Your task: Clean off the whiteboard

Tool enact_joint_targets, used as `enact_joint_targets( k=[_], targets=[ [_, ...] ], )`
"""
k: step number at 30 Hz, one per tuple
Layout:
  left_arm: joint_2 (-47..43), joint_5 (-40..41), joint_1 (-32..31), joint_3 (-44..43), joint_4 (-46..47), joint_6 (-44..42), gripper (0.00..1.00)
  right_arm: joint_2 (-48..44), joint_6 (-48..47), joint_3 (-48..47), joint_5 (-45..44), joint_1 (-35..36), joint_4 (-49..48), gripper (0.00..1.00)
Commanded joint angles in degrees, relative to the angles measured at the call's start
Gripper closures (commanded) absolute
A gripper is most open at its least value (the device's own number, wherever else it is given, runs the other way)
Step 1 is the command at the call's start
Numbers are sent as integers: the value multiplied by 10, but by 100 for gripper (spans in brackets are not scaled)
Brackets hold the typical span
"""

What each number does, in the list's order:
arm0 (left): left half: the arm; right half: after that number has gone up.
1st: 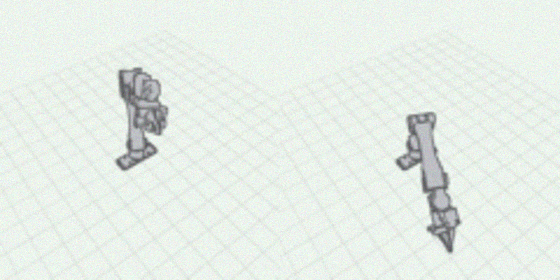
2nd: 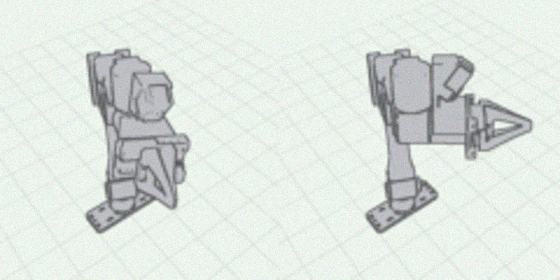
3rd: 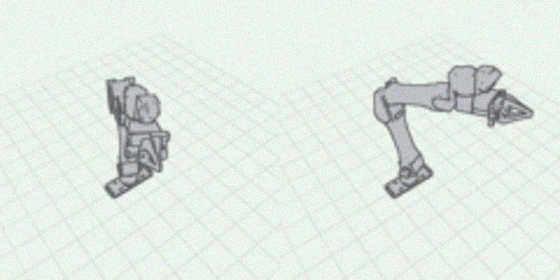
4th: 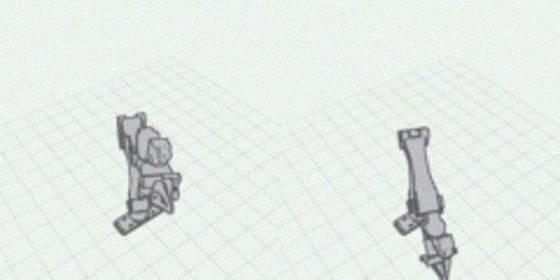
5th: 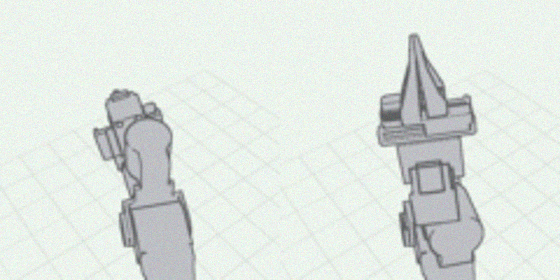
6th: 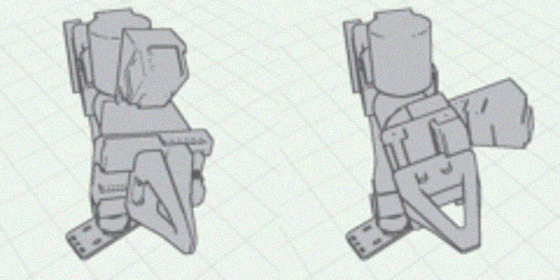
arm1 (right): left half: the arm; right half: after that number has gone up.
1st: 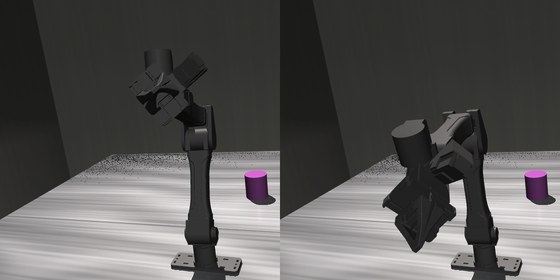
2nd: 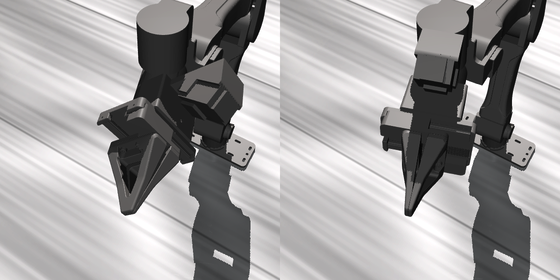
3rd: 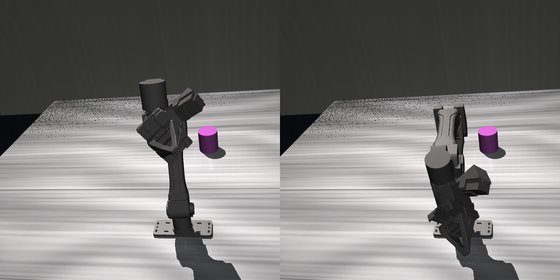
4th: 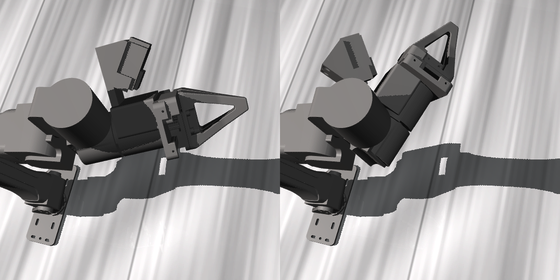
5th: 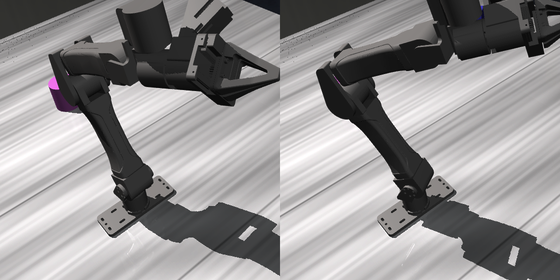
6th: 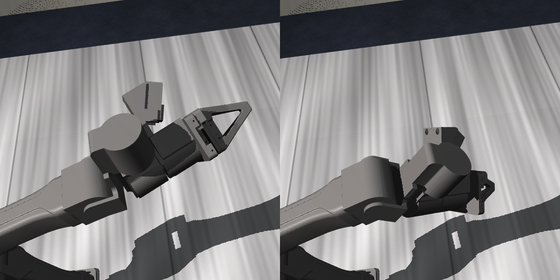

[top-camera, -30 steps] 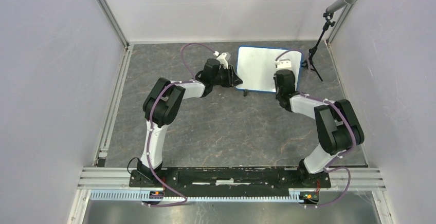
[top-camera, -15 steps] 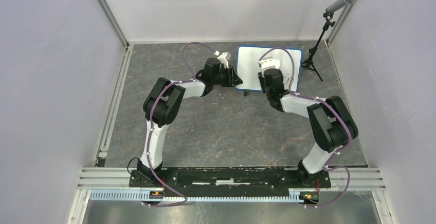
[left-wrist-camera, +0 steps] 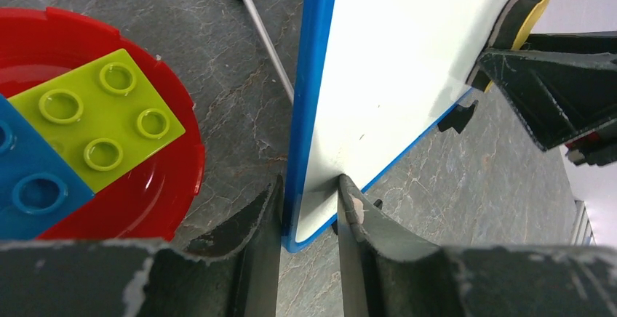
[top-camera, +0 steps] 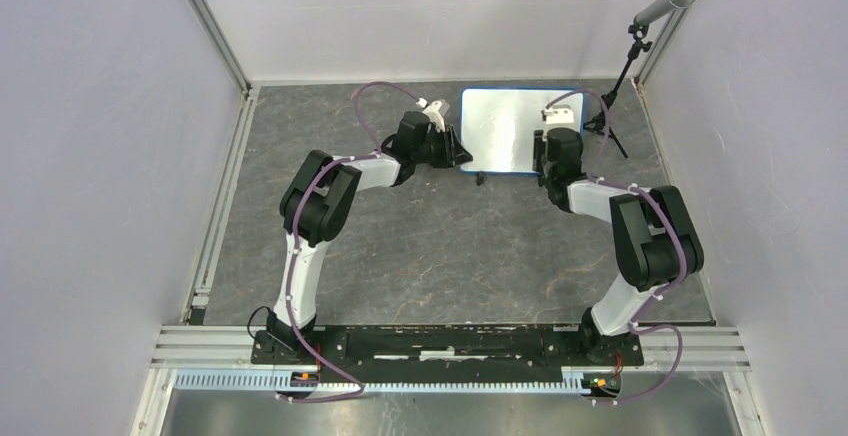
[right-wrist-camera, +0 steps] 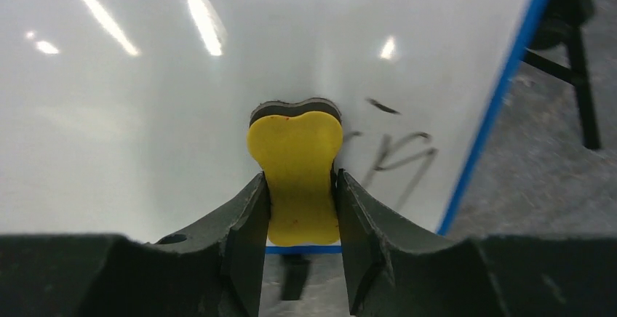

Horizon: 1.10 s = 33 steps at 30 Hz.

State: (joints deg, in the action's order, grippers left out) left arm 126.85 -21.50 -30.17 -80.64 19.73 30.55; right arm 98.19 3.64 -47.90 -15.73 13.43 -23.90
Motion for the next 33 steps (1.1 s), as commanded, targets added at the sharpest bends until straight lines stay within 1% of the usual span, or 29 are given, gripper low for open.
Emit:
enact_joint_targets(
  k=[1,3,6,8,10,12,14,17,21,23,27,33],
  targets=[
    [24,52,15,-6,-52,11,98,-19,-15,30,-36,-28,-27,56],
    [25,51,14,-8,-54,11,98,-17,-17,27,-7,-27,-33,54],
    [25,50,15,-10,-55,11,98,-16,-2,13,37,-21,-28,34],
    [25,50,14,-8,-55,9,98,-22,15,-15,62,-21,12,26],
    [25,49,14,-8,-54,9,98,-34,19,-38,66,-21,52,18],
    [25,48,14,-8,-54,9,98,-40,13,-59,38,-22,93,10],
    [25,47,14,-9,-54,8,98,-40,-1,-72,15,-23,126,9],
    [25,47,14,-9,-54,7,98,-42,-9,-60,-8,-27,123,13],
    [24,45,13,-7,-51,6,98,-30,-8,-68,-5,-32,123,28],
    [24,45,13,-7,-51,6,98,-23,-8,-74,-5,-33,121,32],
    [24,45,13,-7,-51,6,98,-3,-6,-90,-2,-33,117,44],
    [21,46,13,-1,-45,4,98,9,-8,-98,65,-28,92,57]
  ],
)
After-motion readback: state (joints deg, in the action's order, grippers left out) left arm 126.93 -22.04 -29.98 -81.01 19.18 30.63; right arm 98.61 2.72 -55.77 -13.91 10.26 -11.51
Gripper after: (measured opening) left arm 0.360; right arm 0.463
